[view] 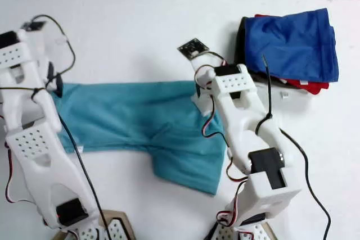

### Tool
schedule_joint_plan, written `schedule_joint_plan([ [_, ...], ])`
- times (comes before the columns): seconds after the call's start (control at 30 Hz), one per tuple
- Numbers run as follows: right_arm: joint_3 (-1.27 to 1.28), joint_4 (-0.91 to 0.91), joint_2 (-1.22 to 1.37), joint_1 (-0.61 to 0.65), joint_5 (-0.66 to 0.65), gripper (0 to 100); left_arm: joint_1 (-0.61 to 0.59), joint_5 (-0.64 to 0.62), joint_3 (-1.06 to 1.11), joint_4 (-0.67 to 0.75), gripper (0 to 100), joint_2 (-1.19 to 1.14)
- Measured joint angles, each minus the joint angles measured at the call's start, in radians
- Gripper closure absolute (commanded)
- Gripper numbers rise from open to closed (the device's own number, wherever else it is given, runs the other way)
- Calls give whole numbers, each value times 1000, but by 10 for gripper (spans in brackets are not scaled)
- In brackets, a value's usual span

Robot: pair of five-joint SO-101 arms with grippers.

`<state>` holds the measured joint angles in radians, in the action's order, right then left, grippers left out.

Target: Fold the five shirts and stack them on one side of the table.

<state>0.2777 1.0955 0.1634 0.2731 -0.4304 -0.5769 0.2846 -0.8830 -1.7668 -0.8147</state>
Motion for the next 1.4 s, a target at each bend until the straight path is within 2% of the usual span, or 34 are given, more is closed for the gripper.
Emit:
schedule_joint_plan([
  [0.17, 25, -2, -11, 0, 0, 980, -54, 0, -43, 0, 842, 37],
  [0.3, 72, -2, -83, 15, 44, 980, -43, 0, -2, 0, 842, 121],
  [0.57, 230, -80, -183, 115, 61, 980, 69, 0, 308, 0, 842, 204],
  [0.93, 331, -140, -167, 114, 61, 980, -11, 137, 706, 215, 842, 218],
  [1.17, 359, -49, -316, 124, 61, 980, -32, 146, 732, 238, 842, 235],
  [1.4, 534, -9, -531, 124, 41, 978, -34, 146, 735, 238, 842, 236],
])
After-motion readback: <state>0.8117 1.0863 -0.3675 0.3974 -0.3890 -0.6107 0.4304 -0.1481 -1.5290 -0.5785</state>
